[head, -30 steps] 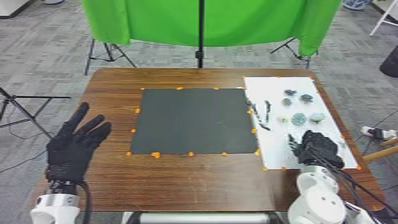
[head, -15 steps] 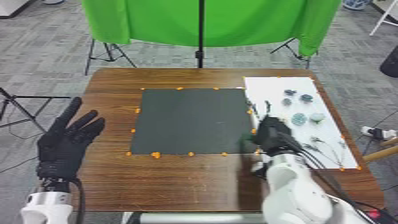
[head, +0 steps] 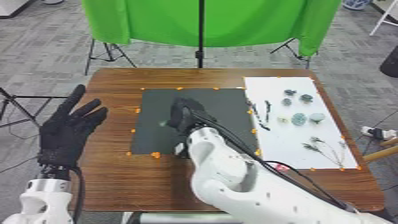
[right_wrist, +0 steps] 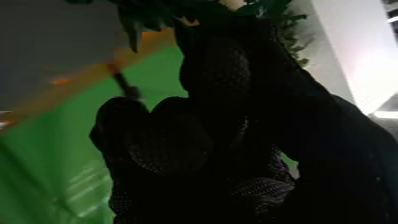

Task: Arrange flowers

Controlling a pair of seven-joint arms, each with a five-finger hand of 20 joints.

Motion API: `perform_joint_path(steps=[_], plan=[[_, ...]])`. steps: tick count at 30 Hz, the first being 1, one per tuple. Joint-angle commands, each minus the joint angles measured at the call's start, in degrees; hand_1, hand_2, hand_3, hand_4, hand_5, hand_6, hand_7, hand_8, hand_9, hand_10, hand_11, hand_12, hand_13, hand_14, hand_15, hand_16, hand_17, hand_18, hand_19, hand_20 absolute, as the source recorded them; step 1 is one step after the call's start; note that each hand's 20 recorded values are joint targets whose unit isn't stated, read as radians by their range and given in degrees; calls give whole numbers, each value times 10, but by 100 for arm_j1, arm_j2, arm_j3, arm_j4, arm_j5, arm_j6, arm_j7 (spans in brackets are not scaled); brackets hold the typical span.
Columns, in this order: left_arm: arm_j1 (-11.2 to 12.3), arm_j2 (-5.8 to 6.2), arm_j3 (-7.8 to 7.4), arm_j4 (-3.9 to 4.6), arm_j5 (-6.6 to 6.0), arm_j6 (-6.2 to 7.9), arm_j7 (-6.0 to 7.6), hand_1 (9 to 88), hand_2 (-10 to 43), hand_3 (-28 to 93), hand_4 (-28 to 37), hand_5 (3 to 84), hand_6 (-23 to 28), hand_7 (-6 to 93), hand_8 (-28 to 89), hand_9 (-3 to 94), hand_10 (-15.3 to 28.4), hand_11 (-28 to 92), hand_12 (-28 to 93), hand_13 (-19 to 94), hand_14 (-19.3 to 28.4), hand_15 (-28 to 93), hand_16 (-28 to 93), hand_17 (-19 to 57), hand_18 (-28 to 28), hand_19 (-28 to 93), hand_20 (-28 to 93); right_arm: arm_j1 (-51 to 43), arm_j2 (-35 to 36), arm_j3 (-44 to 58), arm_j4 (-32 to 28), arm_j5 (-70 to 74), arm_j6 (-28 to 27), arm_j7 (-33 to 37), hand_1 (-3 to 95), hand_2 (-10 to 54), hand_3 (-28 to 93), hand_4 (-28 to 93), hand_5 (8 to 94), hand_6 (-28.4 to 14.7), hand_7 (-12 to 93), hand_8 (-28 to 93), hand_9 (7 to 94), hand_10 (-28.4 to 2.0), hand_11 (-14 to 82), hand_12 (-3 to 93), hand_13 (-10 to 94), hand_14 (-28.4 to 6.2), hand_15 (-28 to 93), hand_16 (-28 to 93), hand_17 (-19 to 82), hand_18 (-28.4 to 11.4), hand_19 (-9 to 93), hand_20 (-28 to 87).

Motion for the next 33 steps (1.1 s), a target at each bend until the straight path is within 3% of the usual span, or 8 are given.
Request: perform_joint_path(steps=[1,10,17,25,28,31,32,33], plan=[[-185,18,83,45,83,-30,-63,226,60,766,-283,341,35,112,-103,330,191,207,126,239,282,470,-58,-56,284,406,407,649,-728,-510,876,71,-567,-83,541,-95,724,-280,894,-35,224,90,875,-109,544,223,847,-57,752,237,517,-221,932,424],[-493,56,191,138,127,-146,-113,226,60,766,-283,341,34,113,-103,330,192,209,125,239,283,472,-59,-56,284,405,409,1188,-918,-1107,1608,345,-705,329,494,-88,719,-268,929,-22,196,91,901,-110,547,218,878,-63,763,240,544,-235,932,480],[-356,267,280,93,8,-3,236,228,59,767,-283,340,34,113,-103,330,192,208,125,239,283,470,-59,-56,284,405,411,1281,-1048,-1220,1720,473,-820,429,474,-65,732,-269,937,-11,240,26,937,-110,559,204,905,-69,757,245,563,-243,932,503],[-639,132,254,166,57,3,24,229,59,769,-283,339,34,113,-103,329,191,206,125,239,283,471,-59,-56,284,405,412,1094,-1298,-793,1814,416,-1342,57,427,-2,731,-257,937,4,303,-153,937,-110,586,169,913,-75,749,251,568,-246,932,509],[-488,249,278,111,-21,82,183,229,59,769,-283,339,34,113,-103,329,191,207,125,238,283,470,-59,-56,284,405,412,1086,-1258,-843,1697,583,-1429,112,411,16,723,-263,937,13,300,-159,937,-110,586,164,913,-77,746,252,567,-249,932,508],[-307,438,325,64,-150,207,465,230,60,769,-283,339,34,114,-103,328,191,206,125,238,283,471,-58,-56,284,405,412,1167,-1170,-1046,1626,505,-1366,95,383,36,715,-269,937,11,305,-163,937,-113,585,157,912,-83,743,253,564,-255,932,507],[-287,480,346,64,-172,227,494,230,60,770,-283,339,34,114,-103,328,191,206,125,238,283,471,-58,-56,284,405,412,1161,-1146,-1055,1593,550,-1371,135,379,32,721,-270,937,11,307,-165,937,-113,586,154,912,-84,742,252,563,-255,932,507],[-320,394,311,67,-120,199,378,230,60,770,-283,339,34,113,-103,328,191,206,125,238,283,471,-58,-56,284,406,412,1074,-1179,-925,1599,548,-1469,112,376,29,725,-271,937,10,311,-166,937,-113,586,153,912,-85,742,252,562,-255,932,507]])
